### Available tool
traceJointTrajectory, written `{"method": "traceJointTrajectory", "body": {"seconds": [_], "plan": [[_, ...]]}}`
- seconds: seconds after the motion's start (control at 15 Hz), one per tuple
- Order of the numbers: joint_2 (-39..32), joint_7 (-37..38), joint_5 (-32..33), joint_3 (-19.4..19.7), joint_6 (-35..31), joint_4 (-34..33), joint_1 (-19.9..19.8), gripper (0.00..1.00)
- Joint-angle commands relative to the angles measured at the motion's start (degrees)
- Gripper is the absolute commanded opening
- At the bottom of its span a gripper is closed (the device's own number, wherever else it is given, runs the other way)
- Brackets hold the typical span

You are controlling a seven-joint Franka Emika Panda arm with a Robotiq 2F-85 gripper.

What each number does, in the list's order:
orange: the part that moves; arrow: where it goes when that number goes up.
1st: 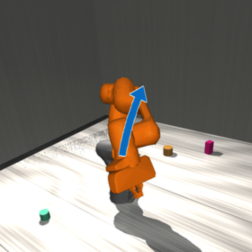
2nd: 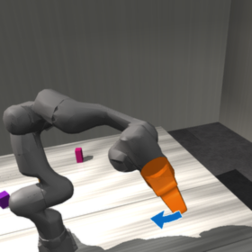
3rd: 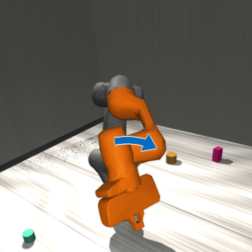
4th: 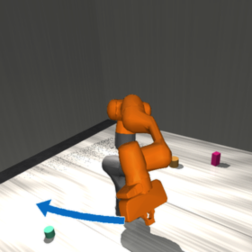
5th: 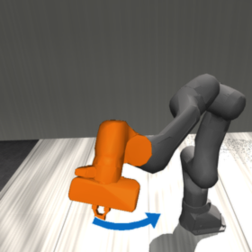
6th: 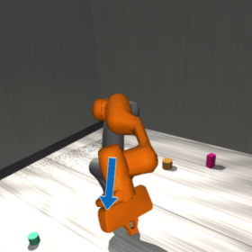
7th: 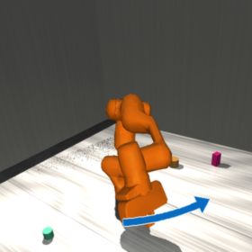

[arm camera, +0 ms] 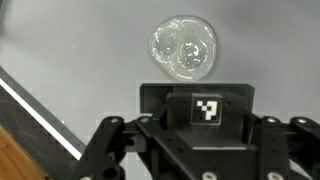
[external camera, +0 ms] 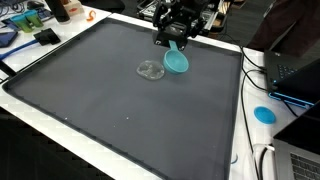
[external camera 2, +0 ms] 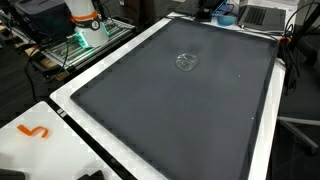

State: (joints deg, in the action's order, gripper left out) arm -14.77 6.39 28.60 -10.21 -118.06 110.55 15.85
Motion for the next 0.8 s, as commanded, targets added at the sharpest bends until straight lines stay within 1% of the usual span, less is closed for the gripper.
{"method": "traceJointTrajectory", "body": {"seconds": [0.0,0.73], "plan": [[-0.3,-1.3,-4.1,0.3,-0.9,-1.3,-1.3,0.28],[-0.6,-7.8,-20.5,2.1,-2.4,-6.1,-7.5,0.28]]}}
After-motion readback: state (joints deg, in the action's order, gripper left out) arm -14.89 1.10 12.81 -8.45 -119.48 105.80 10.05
